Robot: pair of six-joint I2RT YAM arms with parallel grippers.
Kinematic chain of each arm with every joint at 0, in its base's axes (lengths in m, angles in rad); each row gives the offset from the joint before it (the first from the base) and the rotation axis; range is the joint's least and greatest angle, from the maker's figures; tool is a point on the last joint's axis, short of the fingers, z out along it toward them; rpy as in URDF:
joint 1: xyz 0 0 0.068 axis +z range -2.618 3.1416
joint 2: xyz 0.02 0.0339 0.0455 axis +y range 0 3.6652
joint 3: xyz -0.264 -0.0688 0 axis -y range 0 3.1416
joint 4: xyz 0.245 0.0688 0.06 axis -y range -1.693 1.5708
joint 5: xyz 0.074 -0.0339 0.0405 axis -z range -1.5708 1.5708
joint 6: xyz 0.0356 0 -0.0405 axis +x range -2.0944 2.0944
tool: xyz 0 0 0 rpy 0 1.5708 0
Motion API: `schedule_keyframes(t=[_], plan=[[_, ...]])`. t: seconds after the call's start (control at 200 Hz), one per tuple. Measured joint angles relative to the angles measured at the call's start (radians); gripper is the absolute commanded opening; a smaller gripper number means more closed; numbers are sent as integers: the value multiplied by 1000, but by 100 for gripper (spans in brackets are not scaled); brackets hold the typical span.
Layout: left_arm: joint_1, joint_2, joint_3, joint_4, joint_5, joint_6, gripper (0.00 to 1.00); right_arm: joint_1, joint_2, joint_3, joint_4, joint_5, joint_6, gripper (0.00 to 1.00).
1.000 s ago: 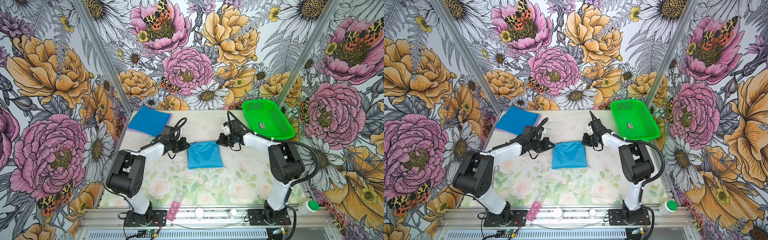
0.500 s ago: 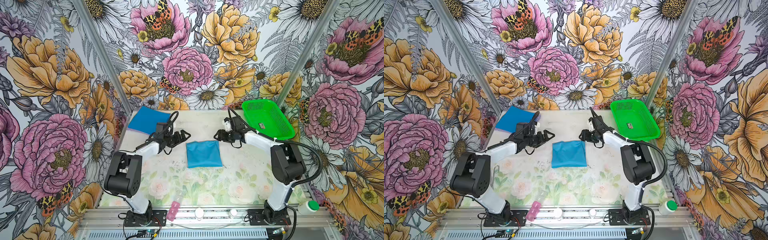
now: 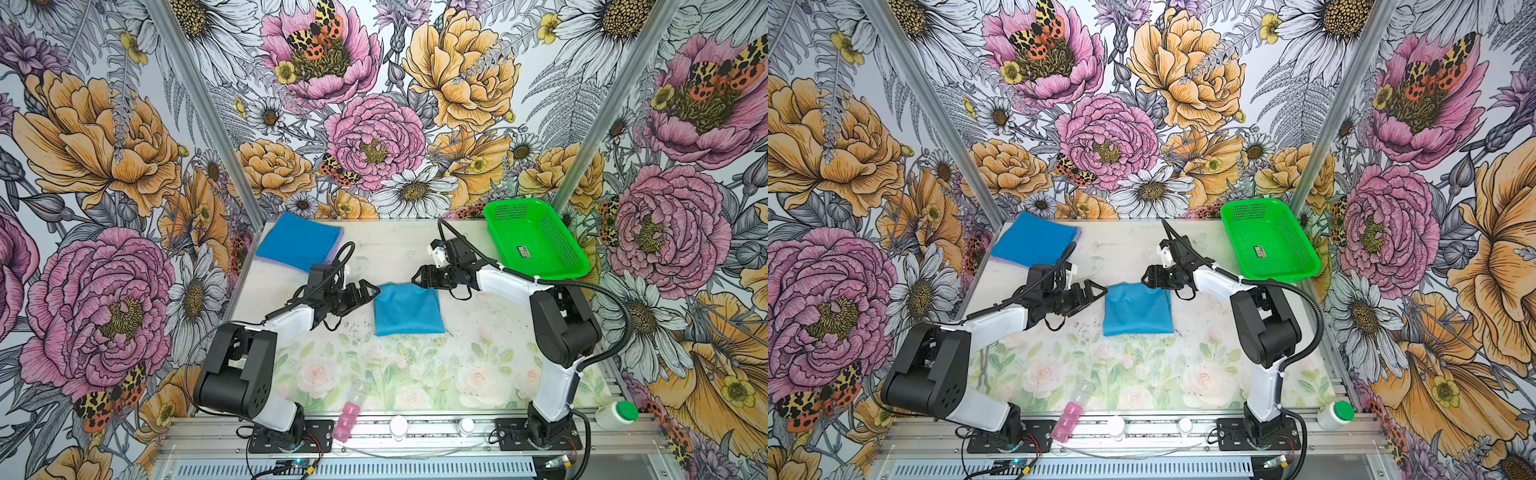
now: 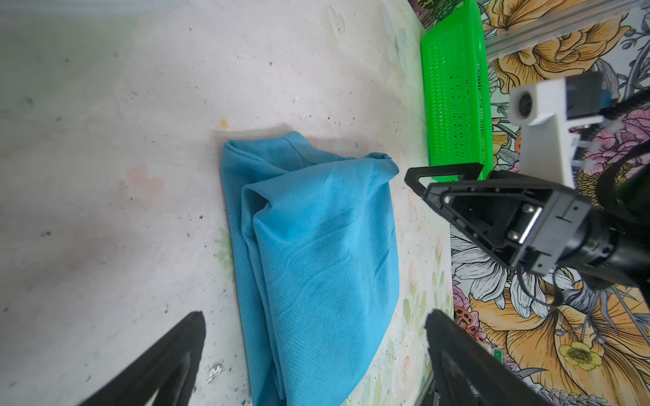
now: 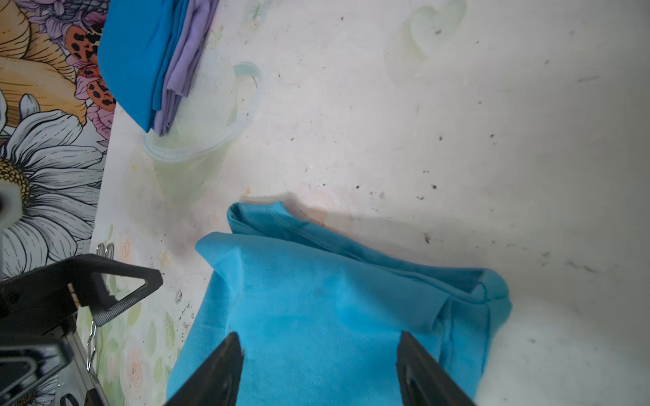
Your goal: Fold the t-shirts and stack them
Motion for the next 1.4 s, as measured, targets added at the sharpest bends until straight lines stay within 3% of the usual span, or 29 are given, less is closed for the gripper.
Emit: schedule_keyframes(t=[0.34, 0.44, 0.555, 0.75, 1.396], plan=[[5, 1, 0, 8, 0, 0, 99, -28, 84, 35, 0, 38, -8, 45], [8, 2, 0, 8, 0, 0, 99, -28, 88, 42, 0, 47, -8, 34], [8, 6, 0, 8, 0, 0, 99, -27, 88, 45, 0, 45, -13, 16], [8, 14, 2, 8, 0, 0, 99, -26, 88, 44, 0, 45, -9, 0], [8, 23, 5, 11, 0, 0, 99, -52, -36, -10, 8, 129, 39, 0]])
